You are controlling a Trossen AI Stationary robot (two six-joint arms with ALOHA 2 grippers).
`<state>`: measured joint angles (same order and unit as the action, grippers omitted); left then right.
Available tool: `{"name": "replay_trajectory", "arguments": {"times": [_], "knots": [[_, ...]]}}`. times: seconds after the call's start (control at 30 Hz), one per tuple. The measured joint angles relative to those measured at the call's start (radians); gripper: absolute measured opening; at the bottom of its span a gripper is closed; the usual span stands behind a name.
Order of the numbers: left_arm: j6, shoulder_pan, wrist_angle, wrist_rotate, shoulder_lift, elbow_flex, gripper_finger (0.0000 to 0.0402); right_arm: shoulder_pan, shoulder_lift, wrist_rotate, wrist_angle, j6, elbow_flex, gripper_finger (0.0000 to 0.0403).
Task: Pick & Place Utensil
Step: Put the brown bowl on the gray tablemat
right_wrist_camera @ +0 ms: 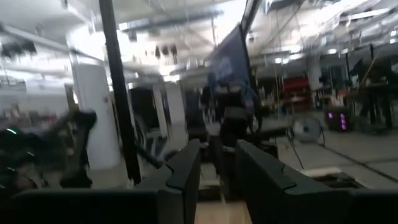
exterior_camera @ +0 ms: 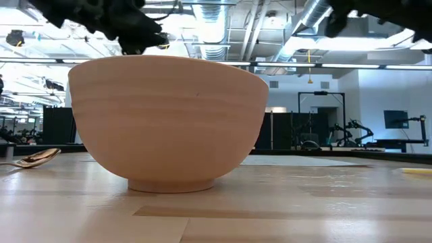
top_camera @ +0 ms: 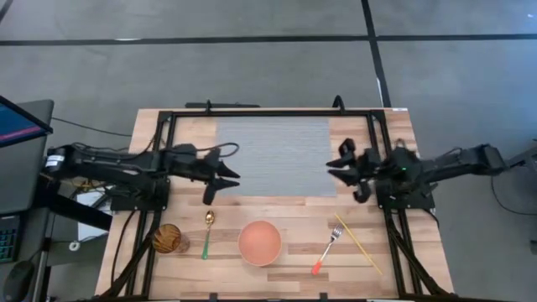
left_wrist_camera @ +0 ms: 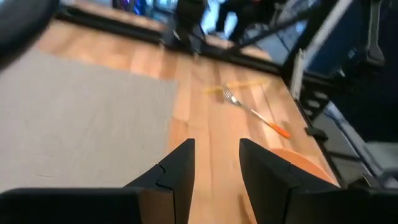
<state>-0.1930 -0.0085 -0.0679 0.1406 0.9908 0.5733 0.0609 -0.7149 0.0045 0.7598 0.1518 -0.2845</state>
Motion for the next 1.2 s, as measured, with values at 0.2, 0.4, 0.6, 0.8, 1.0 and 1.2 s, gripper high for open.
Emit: {"name": "replay_trajectory", "arguments": {"times": [0.2,0.4,0.6,0.8,1.0,1.2], "knots": [[0.002,-0.082,0.000,0.078,0.203,0.104,0.0127,-0.022,-0.135,0.001,-0.142,0.008,-0.103,0.0097],[-0.006,-0.145,0.001,0.078,0.340,0.145,0.0127,-0.042,-0.215,-0.007,-0.373,0.100,-0.212,0.0097],[-0.103,-0.190,-0.003,0.077,0.433,0.146,0.0127,-0.047,-0.277,-0.001,-0.407,0.100,-0.259,0.0097],[-0.152,-0.235,-0.098,0.064,0.529,0.146,0.0127,-0.058,-0.289,-0.005,-0.408,0.100,-0.267,0.0097],[-0.150,-0.235,-0.106,0.009,0.554,0.146,0.0127,-0.056,-0.285,-0.004,-0.405,0.101,-0.267,0.0097],[-0.195,-0.238,-0.114,-0.016,0.542,0.145,0.0127,-0.055,-0.287,-0.005,-0.410,0.101,-0.267,0.0097]]}}
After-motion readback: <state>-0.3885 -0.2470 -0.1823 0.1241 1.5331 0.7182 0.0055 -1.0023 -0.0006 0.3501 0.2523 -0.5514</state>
